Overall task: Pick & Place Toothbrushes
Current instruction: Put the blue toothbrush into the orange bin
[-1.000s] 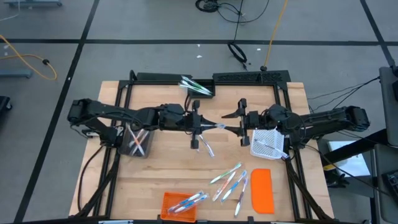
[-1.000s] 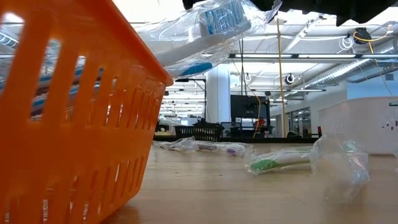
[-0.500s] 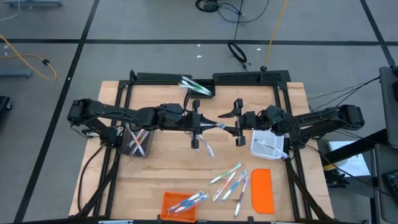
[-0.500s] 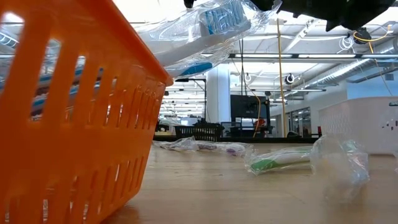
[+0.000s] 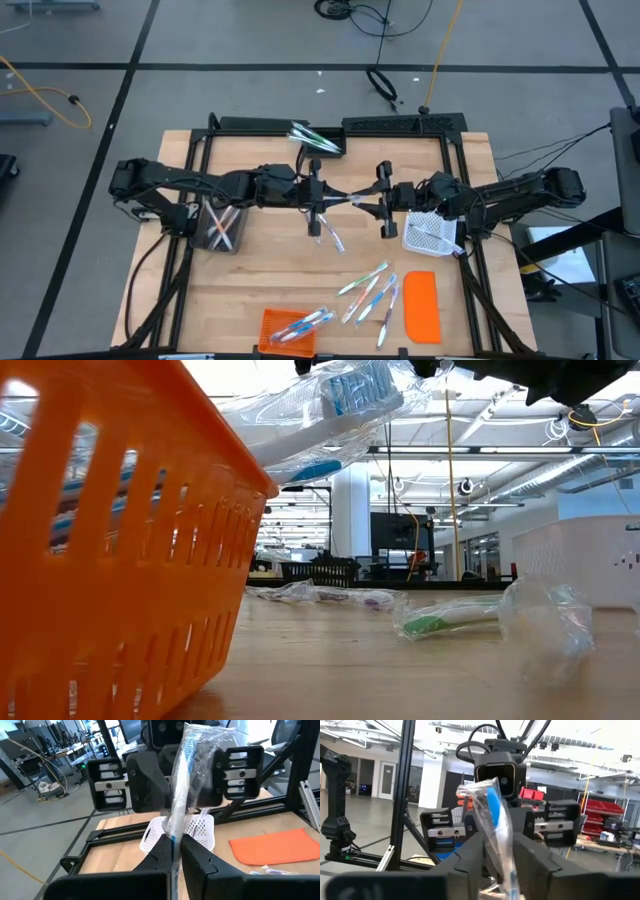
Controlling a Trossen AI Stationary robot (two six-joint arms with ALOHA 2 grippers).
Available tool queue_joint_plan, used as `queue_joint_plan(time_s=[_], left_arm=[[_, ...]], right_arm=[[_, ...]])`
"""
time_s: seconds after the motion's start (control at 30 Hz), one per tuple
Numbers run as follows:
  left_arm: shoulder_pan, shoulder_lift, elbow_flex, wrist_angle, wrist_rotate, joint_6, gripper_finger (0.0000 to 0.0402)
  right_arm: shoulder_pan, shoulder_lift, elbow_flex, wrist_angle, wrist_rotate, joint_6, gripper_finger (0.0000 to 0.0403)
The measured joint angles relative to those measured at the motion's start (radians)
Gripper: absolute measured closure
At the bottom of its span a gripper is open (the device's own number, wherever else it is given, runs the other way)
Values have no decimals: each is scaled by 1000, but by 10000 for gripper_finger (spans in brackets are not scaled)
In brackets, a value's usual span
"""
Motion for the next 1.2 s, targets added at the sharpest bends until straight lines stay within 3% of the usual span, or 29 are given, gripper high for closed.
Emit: queue_joint_plan(time_s=[0.2,0.6,0.97,1.2], left_arm=[[0,0,0,-1,6,-12,384],[0,0,0,-10,5,-31,378],[-1,-7,0,-35,-3,7,268],[-1,-60,2,-143,-10,-16,226]], right_arm=[[0,0,0,0,6,-25,386],[0,0,0,-12,4,-18,394],[0,0,0,-33,-28,12,394],[15,0,0,-58,-36,19,394]])
